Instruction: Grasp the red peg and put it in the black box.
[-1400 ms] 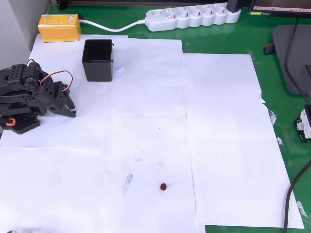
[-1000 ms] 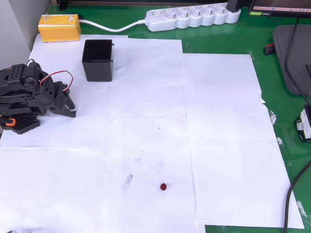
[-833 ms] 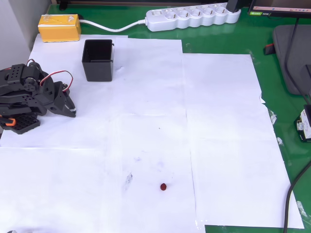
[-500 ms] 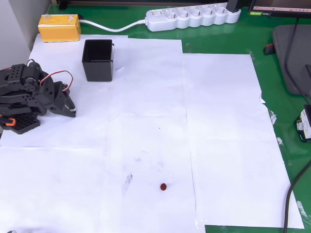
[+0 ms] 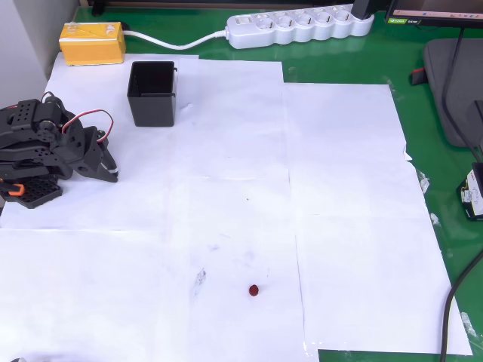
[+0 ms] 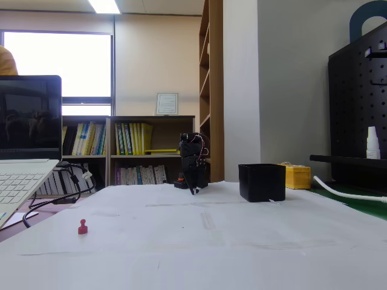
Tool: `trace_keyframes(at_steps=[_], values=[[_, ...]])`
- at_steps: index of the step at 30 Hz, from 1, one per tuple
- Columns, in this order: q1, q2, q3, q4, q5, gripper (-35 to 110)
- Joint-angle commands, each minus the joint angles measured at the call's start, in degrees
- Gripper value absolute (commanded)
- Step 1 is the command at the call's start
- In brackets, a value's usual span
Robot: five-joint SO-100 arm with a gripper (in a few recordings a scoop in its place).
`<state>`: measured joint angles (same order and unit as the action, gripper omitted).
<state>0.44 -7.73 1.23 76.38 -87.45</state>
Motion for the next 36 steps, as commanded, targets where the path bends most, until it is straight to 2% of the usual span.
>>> trace_keyframes(at_steps=[1, 22, 31, 33, 36], values=[[-0.1, -5.6, -4.7, 5.3, -0.3, 1], [0.6, -5.6, -4.7, 4.8, -0.3, 1], [2.3, -5.4, -4.7, 4.7, -3.6, 0], [4.0, -4.7, -4.7, 2.5, -8.5, 0], [6.3, 0.3, -4.7, -5.4, -9.9, 0]])
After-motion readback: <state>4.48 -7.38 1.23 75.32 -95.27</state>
